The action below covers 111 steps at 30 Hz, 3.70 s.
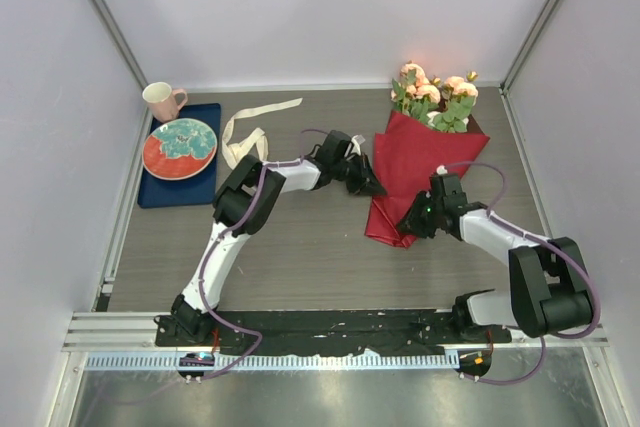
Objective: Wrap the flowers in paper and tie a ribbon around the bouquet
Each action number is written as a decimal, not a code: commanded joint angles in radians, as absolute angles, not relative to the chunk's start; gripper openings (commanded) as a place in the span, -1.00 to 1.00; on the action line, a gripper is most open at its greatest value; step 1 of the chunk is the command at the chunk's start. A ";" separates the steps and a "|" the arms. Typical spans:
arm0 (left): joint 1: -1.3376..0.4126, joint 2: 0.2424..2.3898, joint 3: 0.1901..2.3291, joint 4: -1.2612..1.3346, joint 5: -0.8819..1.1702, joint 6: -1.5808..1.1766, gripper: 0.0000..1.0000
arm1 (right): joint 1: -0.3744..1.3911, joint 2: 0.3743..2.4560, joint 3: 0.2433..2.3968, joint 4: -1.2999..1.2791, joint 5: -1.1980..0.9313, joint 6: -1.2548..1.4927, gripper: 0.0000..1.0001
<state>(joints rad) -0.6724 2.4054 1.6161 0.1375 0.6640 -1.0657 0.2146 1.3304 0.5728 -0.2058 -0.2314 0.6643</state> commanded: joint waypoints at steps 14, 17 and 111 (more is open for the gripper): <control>-0.675 2.487 1.707 0.003 0.664 -0.991 -1.00 | 0.179 1.155 0.617 -0.402 -0.158 0.653 -0.55; -0.673 2.494 1.726 -0.023 0.667 -0.988 -1.00 | 0.170 1.149 0.557 -0.387 -0.130 0.669 -0.49; -0.795 2.378 1.463 0.028 0.627 -0.960 -1.00 | -0.485 2.083 1.141 0.023 -0.318 0.664 -0.95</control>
